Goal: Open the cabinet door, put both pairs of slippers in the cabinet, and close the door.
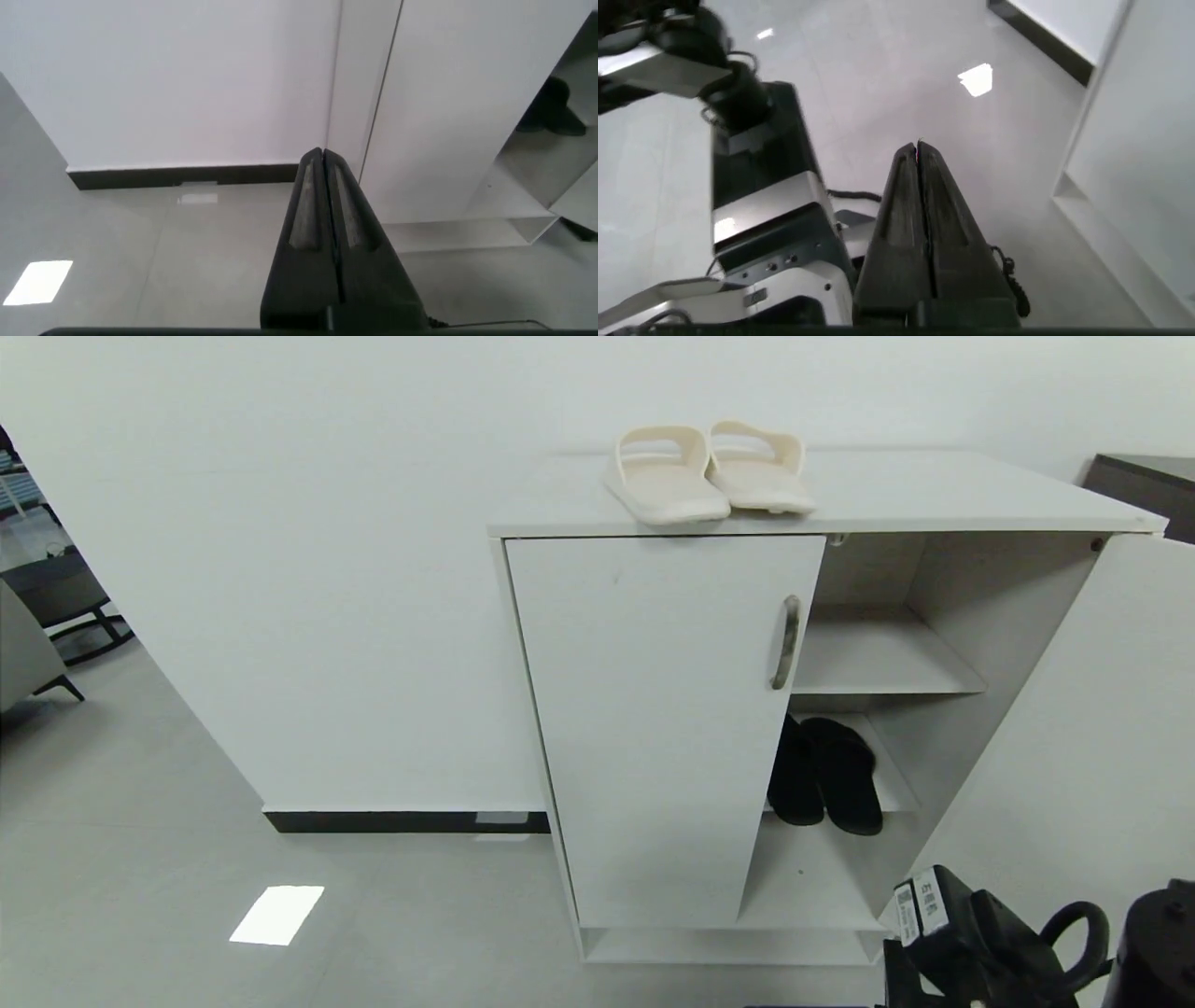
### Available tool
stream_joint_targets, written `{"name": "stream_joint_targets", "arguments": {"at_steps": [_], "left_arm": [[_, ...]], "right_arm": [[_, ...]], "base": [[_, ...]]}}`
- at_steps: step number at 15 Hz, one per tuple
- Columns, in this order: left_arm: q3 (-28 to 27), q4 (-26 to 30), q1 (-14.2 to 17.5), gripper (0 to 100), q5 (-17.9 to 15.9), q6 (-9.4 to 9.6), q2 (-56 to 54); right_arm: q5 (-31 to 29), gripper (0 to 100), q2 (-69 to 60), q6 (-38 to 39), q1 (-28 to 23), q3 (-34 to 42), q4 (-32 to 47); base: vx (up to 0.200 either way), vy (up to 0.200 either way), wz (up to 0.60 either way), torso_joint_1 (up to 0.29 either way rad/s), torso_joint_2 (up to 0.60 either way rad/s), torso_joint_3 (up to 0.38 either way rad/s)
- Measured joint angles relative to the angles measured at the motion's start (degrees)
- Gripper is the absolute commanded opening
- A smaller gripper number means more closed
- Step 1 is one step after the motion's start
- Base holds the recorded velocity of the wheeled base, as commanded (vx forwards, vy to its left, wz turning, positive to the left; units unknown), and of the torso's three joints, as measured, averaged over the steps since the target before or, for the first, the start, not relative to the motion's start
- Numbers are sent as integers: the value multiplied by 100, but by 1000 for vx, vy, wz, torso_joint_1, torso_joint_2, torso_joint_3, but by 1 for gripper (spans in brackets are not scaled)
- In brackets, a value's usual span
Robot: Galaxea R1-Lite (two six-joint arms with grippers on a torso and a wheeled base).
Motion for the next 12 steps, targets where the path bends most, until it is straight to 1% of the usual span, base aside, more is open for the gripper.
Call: {"name": "stream_joint_targets", "arguments": {"at_steps": [2, 3, 4, 12], "left_arm": [[0, -2, 0, 0, 0, 0, 0], [0, -2, -5, 0, 0, -2, 2], [0, -2, 0, 0, 0, -2, 2], [0, 0, -2, 0, -1, 0, 7]], "right_arm": [[-5, 0, 0, 0, -59, -102, 233], [-11, 0, -4, 0, -76, -177, 490], [-20, 100, -9, 2, -91, -245, 569], [-18, 100, -17, 6, -122, -306, 583]], "base": [[0, 0, 0, 178, -469, -283], [0, 0, 0, 188, -476, -281], [0, 0, 0, 193, -481, -281], [0, 0, 0, 215, -489, -277]]}}
